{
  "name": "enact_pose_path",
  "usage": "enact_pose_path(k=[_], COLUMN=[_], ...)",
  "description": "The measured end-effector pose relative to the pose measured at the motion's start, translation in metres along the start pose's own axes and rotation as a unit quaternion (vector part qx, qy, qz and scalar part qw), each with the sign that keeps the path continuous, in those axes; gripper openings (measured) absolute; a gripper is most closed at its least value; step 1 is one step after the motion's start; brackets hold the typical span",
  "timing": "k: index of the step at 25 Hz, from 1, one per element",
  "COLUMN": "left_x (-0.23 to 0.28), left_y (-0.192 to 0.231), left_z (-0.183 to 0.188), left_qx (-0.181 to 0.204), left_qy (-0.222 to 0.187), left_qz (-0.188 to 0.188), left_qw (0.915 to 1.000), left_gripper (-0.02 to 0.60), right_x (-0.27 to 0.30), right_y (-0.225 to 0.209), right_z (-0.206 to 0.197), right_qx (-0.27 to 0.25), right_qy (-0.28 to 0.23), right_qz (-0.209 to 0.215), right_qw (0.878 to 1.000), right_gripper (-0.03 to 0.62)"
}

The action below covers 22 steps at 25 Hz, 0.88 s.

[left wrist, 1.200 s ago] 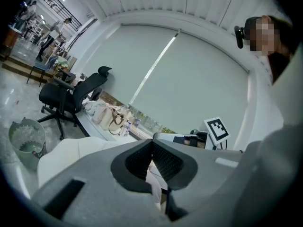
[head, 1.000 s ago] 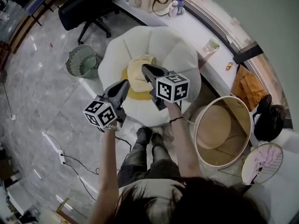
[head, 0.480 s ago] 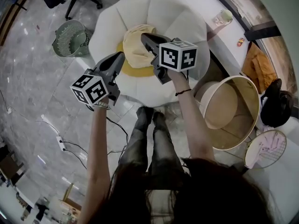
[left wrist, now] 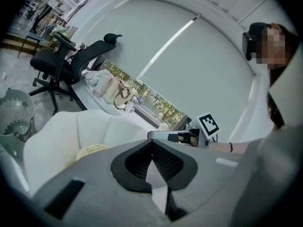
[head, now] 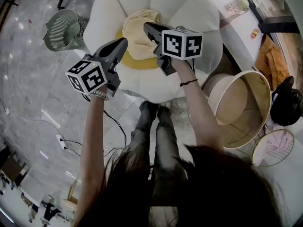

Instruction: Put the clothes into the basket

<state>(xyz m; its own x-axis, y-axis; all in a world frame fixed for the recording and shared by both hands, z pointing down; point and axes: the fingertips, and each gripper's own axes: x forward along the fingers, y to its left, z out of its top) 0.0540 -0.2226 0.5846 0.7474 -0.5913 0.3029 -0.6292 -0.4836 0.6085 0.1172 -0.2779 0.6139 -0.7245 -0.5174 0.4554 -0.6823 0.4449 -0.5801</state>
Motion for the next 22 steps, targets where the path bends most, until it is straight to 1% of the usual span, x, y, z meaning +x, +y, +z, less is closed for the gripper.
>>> enact_pose_path(k=[5,8,13,19,22], left_x=[0.017,0.025,0.032,0.045,0.049], left_y=[0.032,0.049,0.07,0.088,0.097], left_z=[-0.023,-0.036,-0.057,-0.073,-0.085], left_qx=[-0.008,-0.018,-0.03,-0.032,-0.035], left_qy=[0.013,0.016,0.022,0.035,0.052], left_qz=[-0.006,-0.01,-0.01,-0.019,-0.026], left_qw=[0.9999,0.9997,0.9993,0.9987,0.9977], left_gripper=[0.011,0.011,0.011,0.011,0.011], right_x=[0.024,0.036,0.056,0.077,0.088], right_y=[-0.035,-0.052,-0.063,-0.082,-0.093], right_z=[-0.03,-0.044,-0.066,-0.086,-0.095], right_qx=[0.025,0.026,0.03,0.04,0.042], right_qy=[0.017,0.026,0.038,0.048,0.058], right_qz=[-0.014,-0.02,-0.021,-0.027,-0.033], right_qw=[0.999,0.999,0.999,0.998,0.997], right_gripper=[0.009,0.009,0.009,0.009,0.009])
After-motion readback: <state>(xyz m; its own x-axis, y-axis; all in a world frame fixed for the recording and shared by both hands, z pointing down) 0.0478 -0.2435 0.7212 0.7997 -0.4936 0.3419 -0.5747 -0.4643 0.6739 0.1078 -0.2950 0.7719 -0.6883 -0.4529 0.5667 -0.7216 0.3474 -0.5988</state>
